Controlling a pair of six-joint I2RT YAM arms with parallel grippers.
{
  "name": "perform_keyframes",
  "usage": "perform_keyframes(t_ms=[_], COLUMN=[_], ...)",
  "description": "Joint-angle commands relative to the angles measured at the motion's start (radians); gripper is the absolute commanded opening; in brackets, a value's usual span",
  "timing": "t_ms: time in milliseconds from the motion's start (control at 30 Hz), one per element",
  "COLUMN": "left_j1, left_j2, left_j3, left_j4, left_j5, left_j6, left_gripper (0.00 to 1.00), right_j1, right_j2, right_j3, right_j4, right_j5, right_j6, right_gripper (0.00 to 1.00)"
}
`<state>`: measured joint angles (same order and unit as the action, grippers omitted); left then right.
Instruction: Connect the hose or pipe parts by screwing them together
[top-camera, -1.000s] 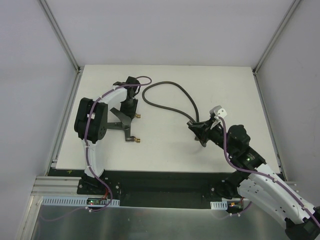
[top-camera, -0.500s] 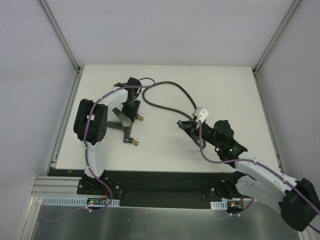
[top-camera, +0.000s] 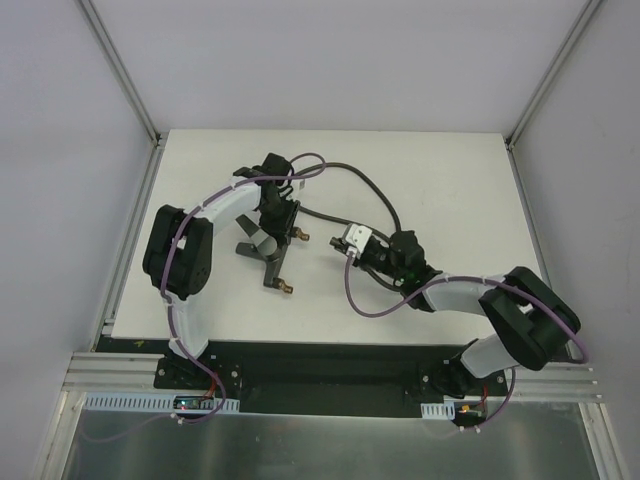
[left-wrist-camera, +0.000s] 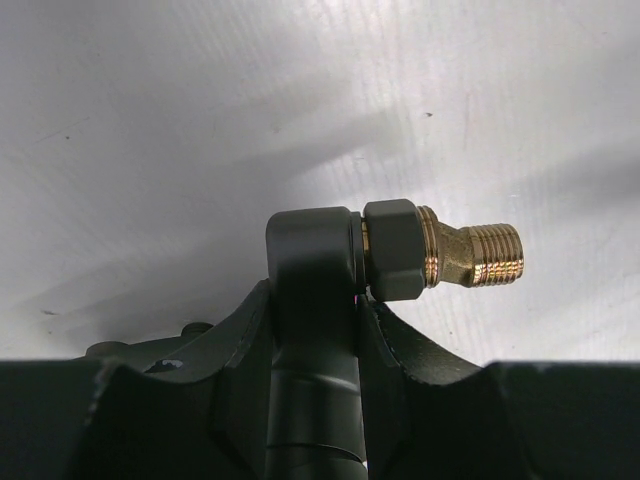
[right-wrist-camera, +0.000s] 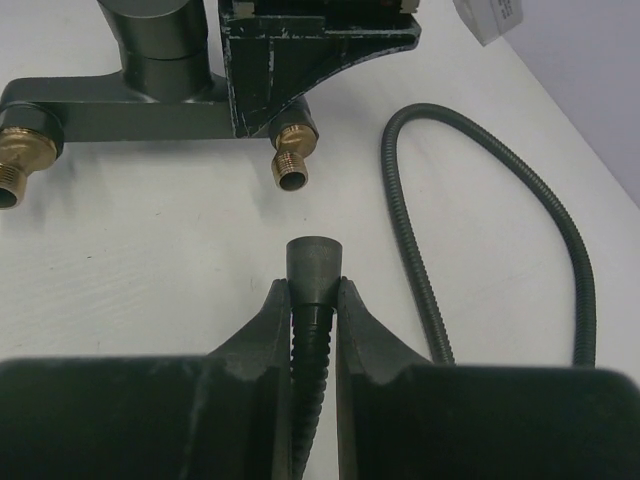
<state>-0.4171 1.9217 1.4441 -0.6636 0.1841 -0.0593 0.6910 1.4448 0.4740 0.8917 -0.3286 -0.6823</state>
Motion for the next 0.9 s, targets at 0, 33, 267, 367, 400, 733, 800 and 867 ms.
perform_keyframes(t_ms=[0,33,267,367,400,733,800,867], left_j1=[0.006,0.006,-0.009,-0.023,-0.026,-0.031,-0.031,-0.032], left_j2=[-0.105,-0.107,-0.116,-0.124,-0.124,-0.121,-0.118,-0.118], left_j3=[0.009,0.004,-0.011,-0.019,-0.019,-0.005,-0.002,-0.001], left_j4=[-0.016,-0.016,-0.018,-0.018,-0.018,-0.031,-0.037,-0.042], left_j5=[0.146,0.149,0.127,0.077,0.071,0.121,0.118,0.118], left_j6=[-0.007,-0.011,-0.005,0.004,0.007,0.007,0.007,0.006], left_gripper=[0.00,0.00,0.00,0.00,0.00,0.00,0.00,0.00], right_j1=[0.034,0.039,0.051,0.051,0.053,0.051,0.051,0.054], right_j2=[0.081,0.092,0.181,0.209,0.212,0.250,0.256,0.264], right_j3=[0.057,0.061,0.110,0.127,0.133,0.130,0.126,0.123], right_j4=[0.170,0.173,0.153,0.136,0.115,0.138,0.136,0.151], right_j5=[0.006,0.019,0.019,0.014,0.010,-0.026,-0.030,-0.041], right_j6=[-0.111,-0.138,-0.207,-0.233,-0.255,-0.385,-0.410,-0.442], right_gripper=[0.01,0.01,0.01,0.01,0.01,0.01,0.01,0.01])
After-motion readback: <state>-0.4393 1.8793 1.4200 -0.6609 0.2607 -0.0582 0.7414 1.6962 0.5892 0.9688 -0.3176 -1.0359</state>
